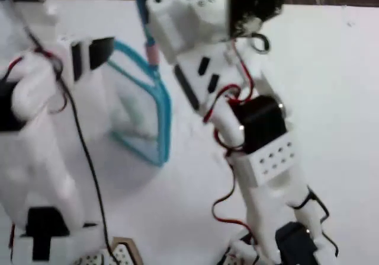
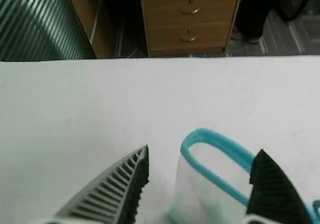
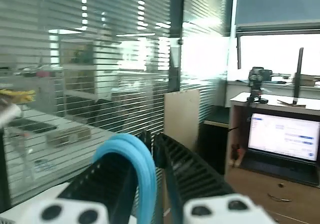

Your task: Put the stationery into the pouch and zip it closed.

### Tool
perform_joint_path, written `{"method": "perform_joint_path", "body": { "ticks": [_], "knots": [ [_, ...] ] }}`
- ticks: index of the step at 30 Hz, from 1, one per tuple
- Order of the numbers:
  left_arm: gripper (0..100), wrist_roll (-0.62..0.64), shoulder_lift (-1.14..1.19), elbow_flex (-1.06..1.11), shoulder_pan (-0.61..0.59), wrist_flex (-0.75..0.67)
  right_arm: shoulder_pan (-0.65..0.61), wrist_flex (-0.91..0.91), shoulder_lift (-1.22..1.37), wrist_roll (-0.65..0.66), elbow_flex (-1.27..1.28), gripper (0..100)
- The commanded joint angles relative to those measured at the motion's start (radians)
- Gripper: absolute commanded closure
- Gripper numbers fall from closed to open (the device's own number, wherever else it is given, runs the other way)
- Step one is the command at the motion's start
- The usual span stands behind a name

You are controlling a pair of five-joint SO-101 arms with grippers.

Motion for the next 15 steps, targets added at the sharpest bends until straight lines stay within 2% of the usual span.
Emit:
{"method": "perform_joint_path", "body": {
  "ticks": [1, 6, 12, 15],
  "knots": [
    [66, 0.091, -0.117, -0.037, -0.002, -0.002, -0.021, 0.022, 0.016, 0.005, -0.104, 98.1],
    [66, 0.137, -0.348, 0.104, -0.058, 0.006, -0.019, 0.022, 0.059, 0.005, -0.138, 98.1],
    [66, 0.13, -0.851, 0.675, 0.096, -0.002, -0.019, 0.022, 0.099, 0.005, -0.14, 98.1],
    [66, 0.095, -1.041, 0.979, 0.176, -0.052, -0.025, 0.022, 0.104, 0.005, -0.14, 98.1]
  ]
}}
